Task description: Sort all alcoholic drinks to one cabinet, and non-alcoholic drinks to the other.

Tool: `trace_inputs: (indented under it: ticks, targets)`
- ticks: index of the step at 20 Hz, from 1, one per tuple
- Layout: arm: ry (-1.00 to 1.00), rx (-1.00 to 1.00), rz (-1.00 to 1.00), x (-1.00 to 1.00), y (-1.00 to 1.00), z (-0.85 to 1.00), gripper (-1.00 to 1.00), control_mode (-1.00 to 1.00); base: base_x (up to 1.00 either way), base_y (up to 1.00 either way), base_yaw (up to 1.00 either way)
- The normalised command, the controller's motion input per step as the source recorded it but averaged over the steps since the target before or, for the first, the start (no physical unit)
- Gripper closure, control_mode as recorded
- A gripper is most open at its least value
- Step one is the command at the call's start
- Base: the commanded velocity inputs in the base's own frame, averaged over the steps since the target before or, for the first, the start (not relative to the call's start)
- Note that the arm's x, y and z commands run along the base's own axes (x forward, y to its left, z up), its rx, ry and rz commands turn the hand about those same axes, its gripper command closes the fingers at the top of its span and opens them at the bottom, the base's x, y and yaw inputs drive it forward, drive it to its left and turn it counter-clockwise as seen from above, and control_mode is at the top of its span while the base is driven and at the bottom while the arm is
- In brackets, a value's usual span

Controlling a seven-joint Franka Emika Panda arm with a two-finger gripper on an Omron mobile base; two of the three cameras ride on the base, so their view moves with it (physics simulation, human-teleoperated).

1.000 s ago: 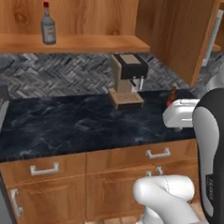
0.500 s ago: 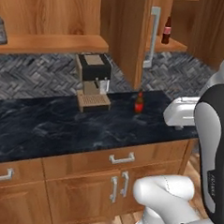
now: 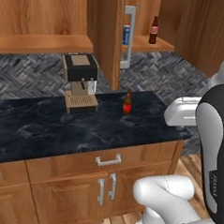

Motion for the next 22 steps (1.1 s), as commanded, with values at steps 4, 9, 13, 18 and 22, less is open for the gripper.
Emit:
trace_inputs:
  ticks: [4, 9, 13, 18, 22]
  targets:
    - [0.00, 0.00, 0.00, 0.00, 0.00, 0.00, -1.00, 1.00, 0.34, -0.28, 0.00]
    - [0.00, 0.00, 0.00, 0.00, 0.00, 0.00, -1.00, 1.00, 0.59, -0.37, 0.06]
    - [0.00, 0.00, 0.00, 0.00, 0.00, 0.00, -1.00, 1.00, 0.61, -0.48, 0.12]
    - [0.00, 0.00, 0.00, 0.00, 0.00, 0.00, -1.00, 1.00, 0.44, -0.39, 0.14]
    - [0.00, 0.00, 0.00, 0.00, 0.00, 0.00, -1.00, 1.00, 0.45, -0.13, 0.09]
